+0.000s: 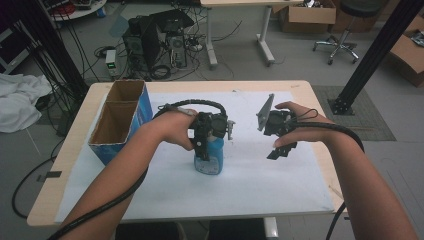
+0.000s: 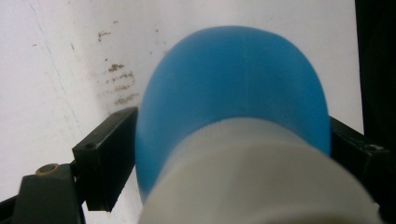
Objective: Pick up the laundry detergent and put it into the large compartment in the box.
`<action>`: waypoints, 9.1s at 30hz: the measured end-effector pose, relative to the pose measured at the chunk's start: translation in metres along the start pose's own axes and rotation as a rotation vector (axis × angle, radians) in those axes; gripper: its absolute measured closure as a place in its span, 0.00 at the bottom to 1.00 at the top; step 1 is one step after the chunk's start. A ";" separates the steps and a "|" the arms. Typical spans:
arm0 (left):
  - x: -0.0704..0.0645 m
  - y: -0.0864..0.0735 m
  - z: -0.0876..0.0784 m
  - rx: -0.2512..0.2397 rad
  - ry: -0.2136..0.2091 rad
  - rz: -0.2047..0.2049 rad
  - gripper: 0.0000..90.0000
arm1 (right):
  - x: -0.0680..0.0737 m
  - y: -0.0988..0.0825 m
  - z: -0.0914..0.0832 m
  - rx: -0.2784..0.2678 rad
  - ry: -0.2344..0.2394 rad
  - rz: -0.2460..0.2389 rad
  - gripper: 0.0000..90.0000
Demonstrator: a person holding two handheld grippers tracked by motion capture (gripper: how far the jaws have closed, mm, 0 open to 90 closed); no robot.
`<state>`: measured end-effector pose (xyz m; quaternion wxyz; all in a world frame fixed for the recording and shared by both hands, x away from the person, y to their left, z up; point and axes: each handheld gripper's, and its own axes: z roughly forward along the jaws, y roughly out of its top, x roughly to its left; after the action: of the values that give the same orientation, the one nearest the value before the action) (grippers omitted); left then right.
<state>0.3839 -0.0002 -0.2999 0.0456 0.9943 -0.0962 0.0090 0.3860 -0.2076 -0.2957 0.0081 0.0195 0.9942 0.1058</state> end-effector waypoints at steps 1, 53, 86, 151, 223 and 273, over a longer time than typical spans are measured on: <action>0.000 0.000 0.000 -0.002 -0.001 0.001 0.19 | 0.000 0.000 0.000 0.000 -0.001 -0.002 0.18; -0.002 0.005 -0.001 0.050 -0.006 0.017 0.45 | -0.005 -0.001 0.006 -0.010 0.004 0.012 0.18; -0.002 -0.013 -0.078 0.064 0.026 -0.304 0.45 | -0.006 0.008 0.001 -0.011 -0.010 0.001 0.18; 0.011 -0.188 -0.233 -0.016 0.117 -1.471 0.45 | -0.011 0.026 0.003 0.015 -0.016 -0.035 0.18; 0.004 -0.250 -0.090 0.046 0.058 -1.627 0.45 | -0.011 0.033 0.007 0.006 -0.015 -0.050 0.18; 0.004 -0.259 -0.031 0.061 0.040 -1.636 0.44 | -0.009 0.029 0.007 0.016 -0.017 -0.037 0.18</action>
<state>0.4373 0.2554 -0.2924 0.0125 0.7506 0.6606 -0.0066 0.3964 -0.1784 -0.2961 0.0181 0.0020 0.9950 0.0977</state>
